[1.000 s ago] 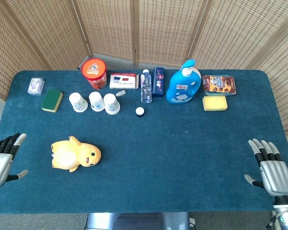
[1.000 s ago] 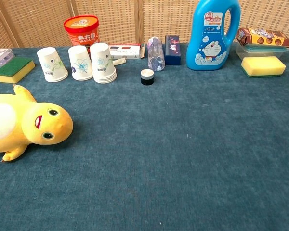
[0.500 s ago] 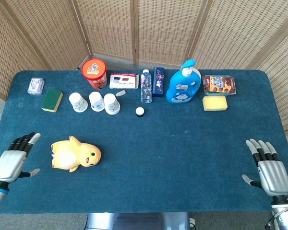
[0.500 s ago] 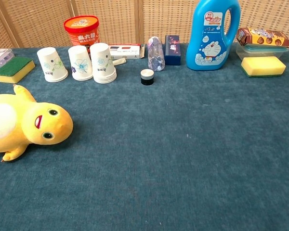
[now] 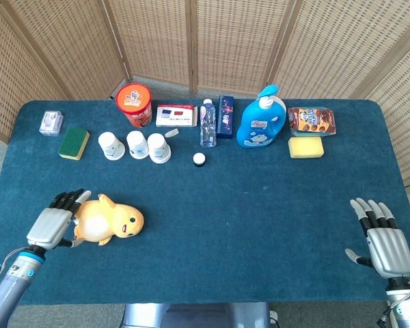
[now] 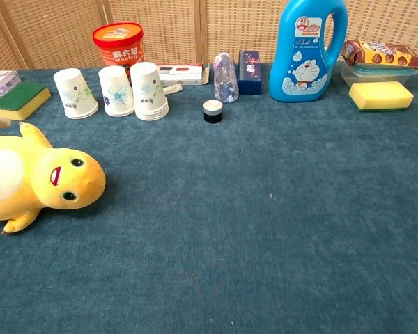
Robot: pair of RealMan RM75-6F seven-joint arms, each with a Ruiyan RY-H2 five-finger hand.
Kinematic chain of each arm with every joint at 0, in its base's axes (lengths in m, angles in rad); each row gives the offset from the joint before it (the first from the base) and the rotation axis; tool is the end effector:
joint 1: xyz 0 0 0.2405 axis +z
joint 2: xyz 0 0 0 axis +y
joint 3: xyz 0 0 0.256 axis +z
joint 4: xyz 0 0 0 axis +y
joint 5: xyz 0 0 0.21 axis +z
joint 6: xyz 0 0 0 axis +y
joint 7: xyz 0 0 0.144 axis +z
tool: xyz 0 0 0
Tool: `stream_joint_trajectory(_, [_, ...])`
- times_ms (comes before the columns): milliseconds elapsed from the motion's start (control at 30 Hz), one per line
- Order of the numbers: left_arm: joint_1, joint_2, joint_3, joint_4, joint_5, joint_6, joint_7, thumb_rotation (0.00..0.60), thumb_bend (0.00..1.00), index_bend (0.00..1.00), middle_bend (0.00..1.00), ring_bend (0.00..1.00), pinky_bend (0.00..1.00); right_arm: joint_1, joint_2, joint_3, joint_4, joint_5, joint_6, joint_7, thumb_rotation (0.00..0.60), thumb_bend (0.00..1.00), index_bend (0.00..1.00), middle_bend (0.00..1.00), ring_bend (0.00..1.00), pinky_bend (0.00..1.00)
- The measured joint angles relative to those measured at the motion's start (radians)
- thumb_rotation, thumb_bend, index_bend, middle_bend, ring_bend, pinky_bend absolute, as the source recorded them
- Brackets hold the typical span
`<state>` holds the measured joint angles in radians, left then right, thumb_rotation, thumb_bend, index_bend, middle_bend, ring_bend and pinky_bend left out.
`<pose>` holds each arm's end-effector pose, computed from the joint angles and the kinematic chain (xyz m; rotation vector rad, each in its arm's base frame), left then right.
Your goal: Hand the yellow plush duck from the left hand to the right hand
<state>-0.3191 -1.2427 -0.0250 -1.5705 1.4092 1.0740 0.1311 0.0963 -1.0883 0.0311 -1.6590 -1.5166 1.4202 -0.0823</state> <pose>-0.2914 0.2352 0.0689 -1.7462 -1.0488 -0.7109 -0.3049 -0.1794 0.1524 1.4782 -0.8979 0.8239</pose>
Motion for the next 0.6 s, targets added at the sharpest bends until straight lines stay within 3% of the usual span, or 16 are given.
stream_joint_trajectory(100, [-0.018,-0.016,-0.002,0.000,-0.010,-0.028,0.011,0.600,0.00,0.00,0.00,0.00,0.05,0.000,0.001,0.000,-0.001,0.000,0.001,0.001,0.600,0.00,0.00,0.00,0.00,0.00])
stream_joint_trajectory(200, [-0.034,-0.025,-0.001,-0.008,-0.020,-0.056,0.022,0.600,0.00,0.02,0.01,0.03,0.26,-0.001,0.004,0.000,-0.003,-0.001,0.003,0.007,0.600,0.00,0.00,0.00,0.00,0.00])
stream_joint_trajectory(233, [-0.037,-0.027,-0.001,-0.010,-0.025,-0.061,0.031,0.600,0.00,0.05,0.05,0.08,0.37,-0.001,0.004,0.000,-0.003,-0.002,0.004,0.010,0.600,0.00,0.00,0.00,0.00,0.00])
stream_joint_trajectory(267, [-0.040,-0.030,-0.002,-0.011,-0.031,-0.063,0.043,0.600,0.00,0.11,0.10,0.15,0.46,-0.001,0.005,0.000,-0.003,-0.004,0.005,0.013,0.600,0.00,0.00,0.00,0.00,0.00])
stream_joint_trajectory(400, [-0.048,-0.058,-0.008,-0.014,-0.069,-0.058,0.127,0.600,0.03,0.35,0.36,0.38,0.66,-0.001,0.006,-0.002,-0.001,-0.015,0.009,0.026,0.600,0.00,0.00,0.00,0.00,0.00])
stream_joint_trajectory(467, [-0.050,-0.075,-0.011,-0.014,-0.088,-0.051,0.166,0.600,0.13,0.51,0.53,0.52,0.76,-0.001,0.006,-0.004,-0.001,-0.019,0.011,0.032,0.600,0.00,0.00,0.00,0.00,0.00])
stream_joint_trajectory(600, [-0.048,-0.110,-0.017,-0.002,-0.088,-0.001,0.186,0.600,0.22,0.62,0.64,0.61,0.82,-0.001,0.006,-0.006,0.001,-0.023,0.011,0.036,0.600,0.00,0.00,0.00,0.00,0.00])
